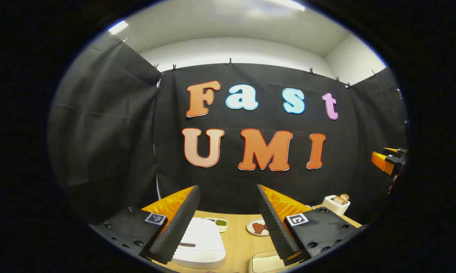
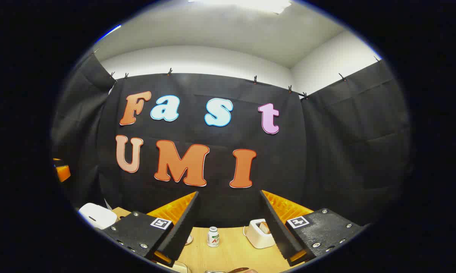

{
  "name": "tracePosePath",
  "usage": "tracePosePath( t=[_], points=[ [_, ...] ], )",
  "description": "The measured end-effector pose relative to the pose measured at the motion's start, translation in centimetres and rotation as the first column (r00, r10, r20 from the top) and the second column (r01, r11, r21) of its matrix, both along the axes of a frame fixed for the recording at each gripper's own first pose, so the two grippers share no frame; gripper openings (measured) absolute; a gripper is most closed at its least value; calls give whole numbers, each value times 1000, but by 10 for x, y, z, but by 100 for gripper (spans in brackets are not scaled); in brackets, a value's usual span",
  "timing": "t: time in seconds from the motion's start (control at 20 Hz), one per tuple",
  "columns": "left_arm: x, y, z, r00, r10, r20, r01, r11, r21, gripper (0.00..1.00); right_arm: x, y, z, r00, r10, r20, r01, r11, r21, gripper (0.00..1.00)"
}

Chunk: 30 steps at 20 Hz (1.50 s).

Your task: Close the left gripper, press the button to open the rice cooker; take a wooden spoon from the chopstick holder with the right hand, scoop a spoonful of rice and pour it into the rice cooker, then put the wooden spoon back into the chopstick holder.

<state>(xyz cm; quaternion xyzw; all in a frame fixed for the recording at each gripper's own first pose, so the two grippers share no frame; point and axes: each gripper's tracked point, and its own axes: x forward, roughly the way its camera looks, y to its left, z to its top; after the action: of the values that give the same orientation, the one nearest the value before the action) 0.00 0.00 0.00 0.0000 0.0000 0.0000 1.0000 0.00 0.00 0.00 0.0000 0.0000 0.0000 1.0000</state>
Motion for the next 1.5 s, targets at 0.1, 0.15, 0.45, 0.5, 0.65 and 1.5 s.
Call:
tracePosePath(
  t=[0.1,0.15,0.45,0.5,0.65,1.5],
  points=[
    [-2,0,6,1000,12,11,-12,1000,16,100,2,-7,-1,1000,1,1,-1,1000,3,95],
    [-4,-1,9,1000,11,14,-12,1000,18,100,3,-9,-2,1000,-1,-3,1,1000,10,95],
    [-6,-3,26,999,12,39,-13,1000,5,100,2,-2,-6,999,44,0,-43,998,51,95],
    [-7,-2,28,999,17,44,-17,1000,7,100,1,0,-6,999,50,1,-50,997,54,95],
    [-8,4,31,997,40,63,-41,999,12,100,1,2,-6,998,56,9,-56,997,47,92],
    [13,37,20,996,82,22,-82,997,12,24,4,5,-38,997,46,-59,-45,999,22,95]
  ],
)
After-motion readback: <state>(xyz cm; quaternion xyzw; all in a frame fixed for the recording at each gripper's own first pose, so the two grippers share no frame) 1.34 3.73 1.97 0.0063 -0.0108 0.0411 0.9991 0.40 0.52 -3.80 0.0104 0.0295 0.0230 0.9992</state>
